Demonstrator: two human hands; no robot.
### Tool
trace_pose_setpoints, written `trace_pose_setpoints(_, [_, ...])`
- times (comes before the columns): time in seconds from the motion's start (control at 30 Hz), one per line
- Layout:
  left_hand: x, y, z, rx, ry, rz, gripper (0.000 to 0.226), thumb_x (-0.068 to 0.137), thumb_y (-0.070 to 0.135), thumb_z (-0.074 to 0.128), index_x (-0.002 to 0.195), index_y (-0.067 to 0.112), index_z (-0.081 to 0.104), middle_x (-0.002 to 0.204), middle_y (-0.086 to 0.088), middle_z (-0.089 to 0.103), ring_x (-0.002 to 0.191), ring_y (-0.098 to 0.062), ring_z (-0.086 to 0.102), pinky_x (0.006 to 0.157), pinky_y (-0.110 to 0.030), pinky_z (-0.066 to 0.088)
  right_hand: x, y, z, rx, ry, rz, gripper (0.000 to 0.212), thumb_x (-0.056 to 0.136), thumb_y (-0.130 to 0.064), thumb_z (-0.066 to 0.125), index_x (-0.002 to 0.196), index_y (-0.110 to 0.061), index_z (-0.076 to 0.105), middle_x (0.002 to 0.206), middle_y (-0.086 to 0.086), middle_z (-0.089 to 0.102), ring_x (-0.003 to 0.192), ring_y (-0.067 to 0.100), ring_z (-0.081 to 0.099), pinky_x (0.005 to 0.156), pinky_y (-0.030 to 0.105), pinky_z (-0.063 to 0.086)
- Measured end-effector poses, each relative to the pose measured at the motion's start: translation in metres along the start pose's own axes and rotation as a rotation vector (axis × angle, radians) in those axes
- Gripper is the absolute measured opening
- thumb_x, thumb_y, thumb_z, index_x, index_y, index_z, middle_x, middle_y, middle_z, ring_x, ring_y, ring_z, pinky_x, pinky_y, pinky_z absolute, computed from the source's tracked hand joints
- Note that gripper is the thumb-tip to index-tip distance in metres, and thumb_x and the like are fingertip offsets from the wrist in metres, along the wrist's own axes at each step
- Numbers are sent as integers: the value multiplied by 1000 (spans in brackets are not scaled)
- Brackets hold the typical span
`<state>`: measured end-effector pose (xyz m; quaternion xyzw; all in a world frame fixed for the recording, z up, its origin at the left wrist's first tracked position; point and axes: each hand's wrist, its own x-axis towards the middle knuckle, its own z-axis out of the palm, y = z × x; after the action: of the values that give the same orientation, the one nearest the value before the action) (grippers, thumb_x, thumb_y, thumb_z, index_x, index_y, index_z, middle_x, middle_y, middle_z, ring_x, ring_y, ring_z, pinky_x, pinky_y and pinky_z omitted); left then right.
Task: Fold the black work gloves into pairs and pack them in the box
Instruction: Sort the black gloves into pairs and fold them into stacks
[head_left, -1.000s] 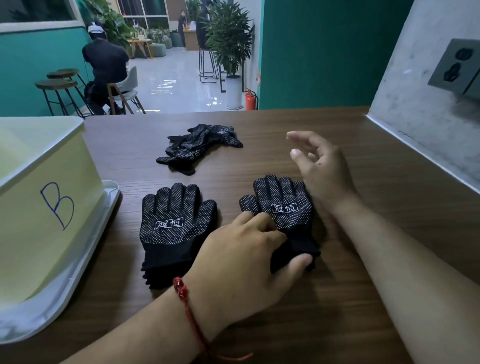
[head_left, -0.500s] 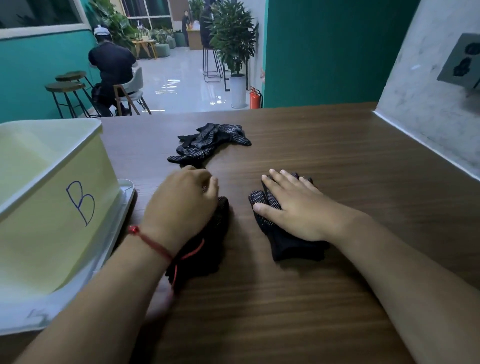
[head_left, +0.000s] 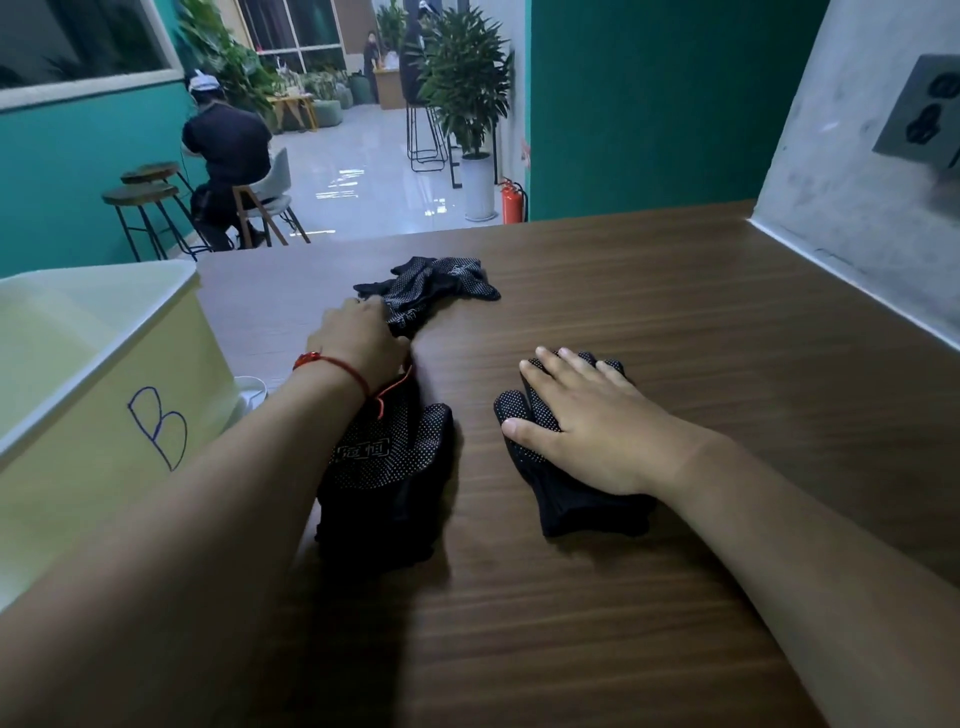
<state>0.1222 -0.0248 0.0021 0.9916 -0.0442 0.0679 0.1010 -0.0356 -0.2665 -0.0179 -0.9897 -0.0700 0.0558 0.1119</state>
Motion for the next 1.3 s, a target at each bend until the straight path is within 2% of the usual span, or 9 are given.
trace_pose_setpoints(0.13, [5,3,3,38,118,11,24,93,21,57,109,23,75,116,-11,70,112,-39,63,93,-50,55,0,1,1,-3,18,2,87,101,-78,24,172,-30,4,179,-7,-10,164,13,-14,133,45,-5])
trace_pose_setpoints(0.37, [-28,16,-39,-879,112,-110,12,105,19,56,96,17,65,73,4,72,71,-21,69,73,-32,55,-3,-3,-3,10,130,-1,77,105,-72,30,169,-29,24,179,-4,11,166,18,3,134,47,3])
trace_pose_setpoints(0.47, [-63,21,-54,-1420,-69,-145,12,109,19,52,105,14,62,86,1,75,79,-21,71,76,-44,65,-8,-13,-14,363,329,-40,58,106,-53,54,158,-29,48,166,-9,44,154,8,36,129,32,24])
trace_pose_setpoints(0.57, [-94,28,-62,-1716,-261,-119,21,108,18,50,108,10,70,99,-7,73,84,-19,75,75,-38,65,-7,-23,-17,863,371,-40,51,97,-43,70,146,-38,59,140,-18,67,127,-1,63,116,37,49])
trace_pose_setpoints(0.7, [-115,36,-57,-1742,-293,-76,29,106,17,53,96,11,80,98,-8,76,90,-20,77,75,-33,64,-4,-31,-15,1065,534,32,26,86,-44,74,110,-36,73,102,-11,78,90,9,74,84,49,63])
trace_pose_setpoints(0.77, [-118,37,-50,-1742,-247,-60,18,107,14,54,111,5,69,100,-11,75,92,-24,75,78,-36,64,-6,-29,-17,1006,695,24,8,90,-34,74,93,-27,72,82,-9,72,71,11,65,67,40,57])
trace_pose_setpoints(0.87, [-125,39,-39,-1575,-150,29,12,109,15,54,101,10,63,86,-5,71,83,-19,72,82,-37,63,-11,-26,-25,1067,736,-6,20,91,-33,63,81,-17,69,64,0,56,58,17,50,56,32,40])
trace_pose_setpoints(1.1, [-139,42,-34,-1465,-146,181,13,108,17,57,104,9,67,94,-19,73,93,-30,71,86,-39,61,-22,-43,-33,1138,359,147,63,85,-80,61,96,-18,68,83,0,74,53,18,65,51,29,38])
trace_pose_setpoints(1.3, [-143,43,-30,-1424,-132,248,20,109,13,54,111,2,70,101,-16,76,90,-40,73,82,-38,53,-23,-49,-34,1468,191,233,30,100,-46,65,98,-18,74,86,6,75,55,19,63,45,24,43])
